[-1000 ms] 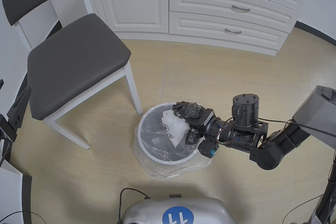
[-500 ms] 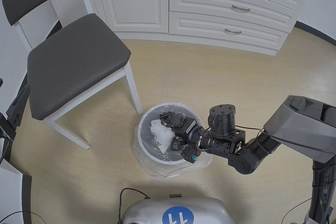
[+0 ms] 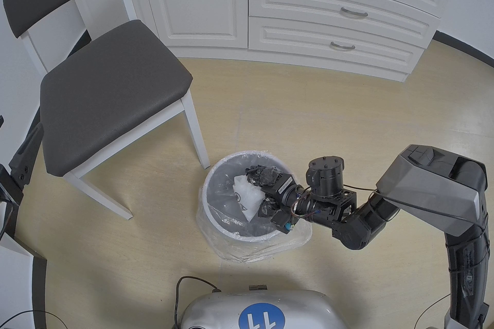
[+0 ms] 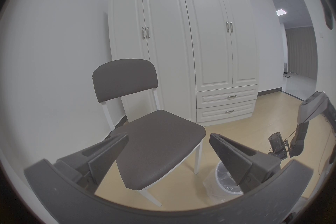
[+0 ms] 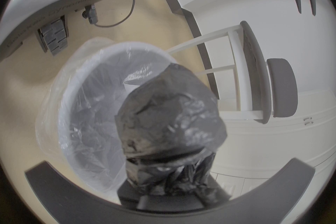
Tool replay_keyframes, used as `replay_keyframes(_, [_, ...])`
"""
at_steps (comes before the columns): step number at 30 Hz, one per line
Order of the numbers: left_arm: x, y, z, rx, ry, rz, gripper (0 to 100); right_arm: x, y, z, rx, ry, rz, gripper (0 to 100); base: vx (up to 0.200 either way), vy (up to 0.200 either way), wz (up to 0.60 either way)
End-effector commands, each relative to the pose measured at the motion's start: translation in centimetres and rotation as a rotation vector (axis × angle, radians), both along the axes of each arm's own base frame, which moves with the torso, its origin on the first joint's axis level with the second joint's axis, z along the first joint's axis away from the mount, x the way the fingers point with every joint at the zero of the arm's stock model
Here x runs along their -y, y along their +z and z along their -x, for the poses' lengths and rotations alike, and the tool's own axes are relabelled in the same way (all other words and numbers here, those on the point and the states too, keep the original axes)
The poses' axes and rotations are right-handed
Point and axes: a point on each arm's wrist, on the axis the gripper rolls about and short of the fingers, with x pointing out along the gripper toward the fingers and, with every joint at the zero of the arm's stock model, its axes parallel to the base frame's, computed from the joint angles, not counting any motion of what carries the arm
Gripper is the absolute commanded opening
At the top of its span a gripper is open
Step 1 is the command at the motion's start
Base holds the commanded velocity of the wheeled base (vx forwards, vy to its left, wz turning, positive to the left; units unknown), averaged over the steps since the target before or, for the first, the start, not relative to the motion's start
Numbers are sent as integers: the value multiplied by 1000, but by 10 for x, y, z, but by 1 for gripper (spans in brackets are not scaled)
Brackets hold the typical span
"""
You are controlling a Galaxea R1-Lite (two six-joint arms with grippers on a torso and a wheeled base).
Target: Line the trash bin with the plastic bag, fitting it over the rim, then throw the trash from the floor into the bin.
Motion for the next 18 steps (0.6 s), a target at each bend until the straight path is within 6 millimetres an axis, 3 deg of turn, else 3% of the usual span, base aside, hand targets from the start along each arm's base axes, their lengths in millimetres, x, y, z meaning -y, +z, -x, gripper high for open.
replay_keyframes(1, [0,-1,-1,-7,1,-2,100,11,-8,-11,-9,-34,5,0,0,0,0])
replay_keyframes(10, [1,-3,-2,-13,-4,-6,100,20,-7,-24,10,-66,-5,0,0,0,0])
replay_keyframes(18, [-1,-2,-2,-9,10,-4,100,-1,-6,-9,3,-9,0,0,0,0,0])
